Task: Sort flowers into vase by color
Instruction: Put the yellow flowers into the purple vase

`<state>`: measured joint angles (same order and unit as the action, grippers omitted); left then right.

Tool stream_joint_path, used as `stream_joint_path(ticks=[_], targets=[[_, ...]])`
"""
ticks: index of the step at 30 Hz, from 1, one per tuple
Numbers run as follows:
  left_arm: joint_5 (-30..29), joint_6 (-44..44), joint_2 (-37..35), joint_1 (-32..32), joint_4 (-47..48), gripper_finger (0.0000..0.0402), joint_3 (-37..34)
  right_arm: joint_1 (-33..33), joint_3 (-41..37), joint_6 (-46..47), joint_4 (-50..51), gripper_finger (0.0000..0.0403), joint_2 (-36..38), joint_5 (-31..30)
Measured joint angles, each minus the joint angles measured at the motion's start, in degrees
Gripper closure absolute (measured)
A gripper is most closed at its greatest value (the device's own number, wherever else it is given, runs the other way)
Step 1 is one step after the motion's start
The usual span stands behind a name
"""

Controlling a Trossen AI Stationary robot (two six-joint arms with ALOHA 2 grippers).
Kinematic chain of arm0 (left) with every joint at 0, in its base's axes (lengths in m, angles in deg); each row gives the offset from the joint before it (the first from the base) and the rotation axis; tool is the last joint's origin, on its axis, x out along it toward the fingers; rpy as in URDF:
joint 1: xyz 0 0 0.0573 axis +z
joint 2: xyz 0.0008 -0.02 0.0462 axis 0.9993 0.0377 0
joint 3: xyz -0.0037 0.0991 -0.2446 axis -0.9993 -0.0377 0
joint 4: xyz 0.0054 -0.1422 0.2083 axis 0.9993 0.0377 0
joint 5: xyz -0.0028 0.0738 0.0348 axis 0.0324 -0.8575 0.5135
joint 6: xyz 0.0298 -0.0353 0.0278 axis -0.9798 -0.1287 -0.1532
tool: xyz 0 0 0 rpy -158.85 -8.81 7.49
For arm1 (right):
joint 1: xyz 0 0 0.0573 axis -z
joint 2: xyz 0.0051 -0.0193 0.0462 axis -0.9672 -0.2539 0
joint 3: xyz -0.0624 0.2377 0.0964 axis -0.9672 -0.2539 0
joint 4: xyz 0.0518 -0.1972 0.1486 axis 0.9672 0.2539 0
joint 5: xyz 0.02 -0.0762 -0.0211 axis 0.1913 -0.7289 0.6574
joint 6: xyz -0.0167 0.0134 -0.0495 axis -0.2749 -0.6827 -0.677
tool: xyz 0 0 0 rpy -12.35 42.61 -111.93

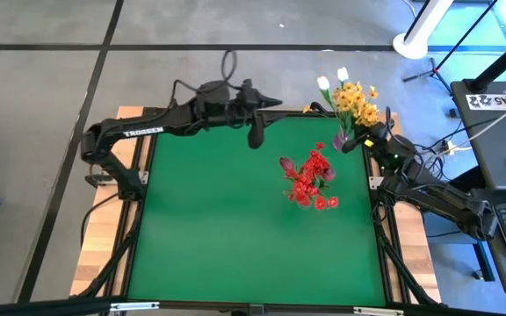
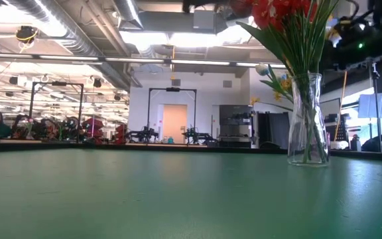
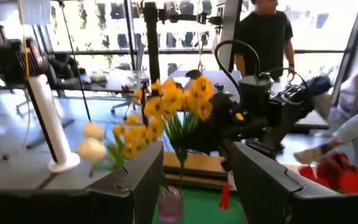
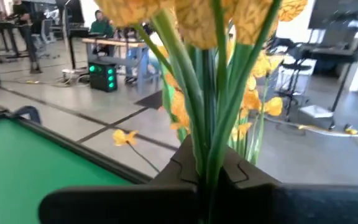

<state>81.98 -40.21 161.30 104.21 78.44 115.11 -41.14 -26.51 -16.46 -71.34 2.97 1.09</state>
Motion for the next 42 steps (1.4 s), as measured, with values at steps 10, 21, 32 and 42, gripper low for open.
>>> stream_joint_path(ticks=[10,21,32,42], targets=[[0.2,6.67,-7.45,2.12,-15.0,0.0218,-18.91,0.0,-7.97,-5.7,-13.49,0.0398,0.33,-1.5],[0.11,7.13,-7.29,3.14,-13.4,0.0218,-19.7,-0.02,-3.78,-10.24,-8.92,0.0398,0.33,-1.45],[0.15,7.22,-7.29,3.11,-13.24,0.0218,-19.68,0.0,-3.8,-9.97,-3.7,0.0398,-0.18,-1.45],[0.15,8.11,-7.29,3.11,-12.8,0.0218,-19.68,0.0,-3.8,-8.81,-1.24,0.0391,-0.59,-2.38]])
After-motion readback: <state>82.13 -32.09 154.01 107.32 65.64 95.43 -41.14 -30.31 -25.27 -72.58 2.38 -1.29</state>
